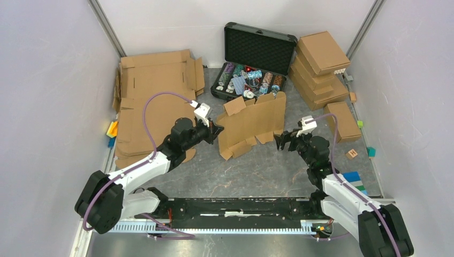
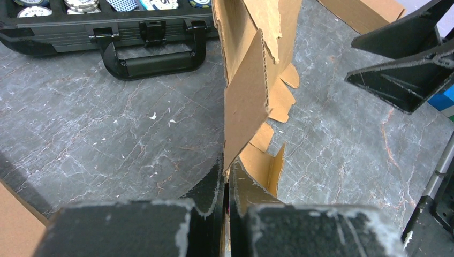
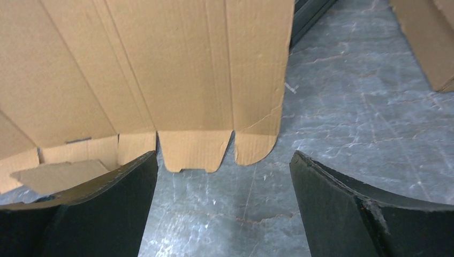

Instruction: Fold the paper box

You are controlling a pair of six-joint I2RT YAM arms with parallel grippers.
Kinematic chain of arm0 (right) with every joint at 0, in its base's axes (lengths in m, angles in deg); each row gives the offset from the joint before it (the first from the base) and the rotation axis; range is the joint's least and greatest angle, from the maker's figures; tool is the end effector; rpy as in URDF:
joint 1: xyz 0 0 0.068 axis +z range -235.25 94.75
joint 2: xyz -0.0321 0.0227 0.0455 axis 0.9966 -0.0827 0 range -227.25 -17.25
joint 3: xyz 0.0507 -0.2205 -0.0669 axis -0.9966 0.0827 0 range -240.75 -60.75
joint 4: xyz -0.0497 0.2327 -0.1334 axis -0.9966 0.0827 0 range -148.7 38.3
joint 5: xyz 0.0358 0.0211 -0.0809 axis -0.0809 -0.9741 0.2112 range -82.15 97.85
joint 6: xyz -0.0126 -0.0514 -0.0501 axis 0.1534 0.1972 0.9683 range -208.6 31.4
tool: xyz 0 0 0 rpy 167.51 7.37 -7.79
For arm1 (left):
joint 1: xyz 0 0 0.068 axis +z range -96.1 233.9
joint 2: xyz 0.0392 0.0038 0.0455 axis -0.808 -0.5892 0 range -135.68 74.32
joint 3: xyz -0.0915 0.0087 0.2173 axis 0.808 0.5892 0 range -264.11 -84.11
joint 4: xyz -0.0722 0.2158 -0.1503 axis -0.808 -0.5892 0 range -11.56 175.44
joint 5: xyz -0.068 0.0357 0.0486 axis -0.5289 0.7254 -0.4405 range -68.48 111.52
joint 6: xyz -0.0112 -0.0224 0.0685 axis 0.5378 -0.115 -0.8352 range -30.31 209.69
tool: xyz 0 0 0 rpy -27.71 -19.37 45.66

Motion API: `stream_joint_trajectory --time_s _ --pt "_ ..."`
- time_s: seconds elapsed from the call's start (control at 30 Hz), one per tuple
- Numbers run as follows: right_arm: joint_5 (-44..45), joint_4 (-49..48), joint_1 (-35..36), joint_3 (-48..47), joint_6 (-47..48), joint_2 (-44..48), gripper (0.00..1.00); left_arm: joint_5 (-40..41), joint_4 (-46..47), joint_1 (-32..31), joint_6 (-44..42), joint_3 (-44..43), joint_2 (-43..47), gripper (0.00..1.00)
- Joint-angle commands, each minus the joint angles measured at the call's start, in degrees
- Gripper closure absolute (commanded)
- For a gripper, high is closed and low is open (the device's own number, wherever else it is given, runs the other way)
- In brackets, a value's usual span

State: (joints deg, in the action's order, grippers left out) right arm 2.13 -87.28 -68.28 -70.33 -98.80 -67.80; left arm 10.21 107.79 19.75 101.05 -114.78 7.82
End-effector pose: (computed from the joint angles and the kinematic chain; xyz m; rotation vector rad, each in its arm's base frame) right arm 0.2289 0.0762 0.1358 -0.1791 1.7973 0.4287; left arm 0.2444 -0.1801 0.1876 0.5095 1.7934 -0.7367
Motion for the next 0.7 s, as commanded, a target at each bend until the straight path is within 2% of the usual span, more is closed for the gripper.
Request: stream_joint_trajectory --time_s 0.0,0.2,0.33,0.67 --pt "1.0 -8.8 -2.4 -1.3 0.7 -1.6 0.02 -1.7 0.2 -0.2 -2.8 -1.8 0.0 0.98" --pt "-17.2 -22.1 -10.7 -3.6 -6.0 -11.1 0.02 -0.8 -0.2 -0.2 -2.1 -2.0 -0.3 0.98" --pt "-26.3 -28.6 -12.6 -8.2 -8.6 -20.0 0.02 -0.5 -0.2 -0.3 -1.7 -2.2 -0.6 0.98" --pt "-24.0 -33.2 -12.8 -16.5 -9.4 -33.9 0.02 1.1 -1.0 -0.3 -0.9 -2.5 -0.5 0.98"
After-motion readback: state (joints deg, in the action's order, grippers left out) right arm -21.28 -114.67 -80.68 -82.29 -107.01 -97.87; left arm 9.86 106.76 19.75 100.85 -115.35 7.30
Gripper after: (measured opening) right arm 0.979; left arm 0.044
